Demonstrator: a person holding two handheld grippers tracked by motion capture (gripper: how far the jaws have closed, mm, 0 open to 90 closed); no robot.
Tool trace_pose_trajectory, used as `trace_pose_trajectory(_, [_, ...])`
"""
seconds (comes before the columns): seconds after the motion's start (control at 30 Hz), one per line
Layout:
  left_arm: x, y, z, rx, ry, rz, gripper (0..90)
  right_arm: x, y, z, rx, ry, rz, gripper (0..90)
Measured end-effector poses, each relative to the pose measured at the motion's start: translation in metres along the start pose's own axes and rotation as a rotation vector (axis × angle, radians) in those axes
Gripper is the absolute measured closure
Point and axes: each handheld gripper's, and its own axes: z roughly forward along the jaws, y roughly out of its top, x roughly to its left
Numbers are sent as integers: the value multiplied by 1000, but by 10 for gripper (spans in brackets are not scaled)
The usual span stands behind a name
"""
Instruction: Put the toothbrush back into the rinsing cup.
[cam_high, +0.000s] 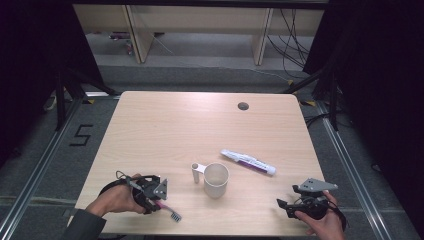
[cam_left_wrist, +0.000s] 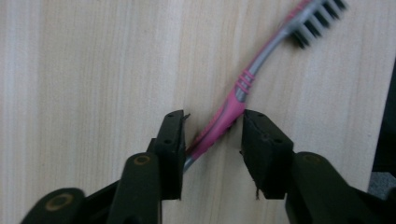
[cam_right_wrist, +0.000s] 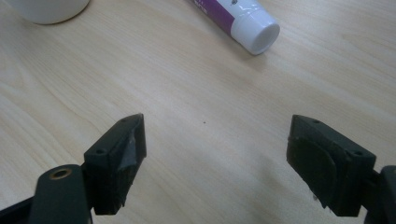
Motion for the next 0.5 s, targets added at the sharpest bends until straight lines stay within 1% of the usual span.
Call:
trace_pose_trajectory(0.07, [0,0,0,8,-6,2,657,0,0,0,3,-1,0,208])
trace_pose_trajectory(0.1, [0,1,0,12,-8,2,672,1,0,0,11,5,14,208])
trace_pose_trajectory(0.13, [0,1,0,15,-13,1,705,-1,0,0,5,-1,-15,209])
trace_pose_trajectory(0.17, [0,2,0,27,-13,5,717,-2,0,0,-4,-3,-29,210])
trace_pose_trajectory(0.2, [0,3,0,33,-22,-7,726,-1,0,0,4,-1,-15,210])
trace_pose_trajectory(0.23, [0,3,0,33,-22,-7,736,-1,0,0,4,-1,-15,210])
trace_pose_trajectory(0.27, [0,5,0,47,-26,-10,746,1,0,1,8,7,5,210])
trace_pose_trajectory(0.3, [0,5,0,55,-31,-21,754,1,0,1,5,8,2,211])
trace_pose_trajectory(0.37, [0,6,0,63,-35,-29,772,1,0,1,4,11,-2,212])
trace_pose_trajectory(0.4, [1,8,0,82,-42,-50,777,1,0,1,9,11,5,212])
trace_pose_trajectory(0.43, [1,9,1,94,-47,-60,788,1,0,1,8,10,5,212])
trace_pose_trajectory(0.47, [1,9,1,94,-47,-60,793,1,0,1,8,10,5,212])
trace_pose_trajectory(0.5, [1,10,0,109,-54,-68,800,0,0,1,2,7,-12,212])
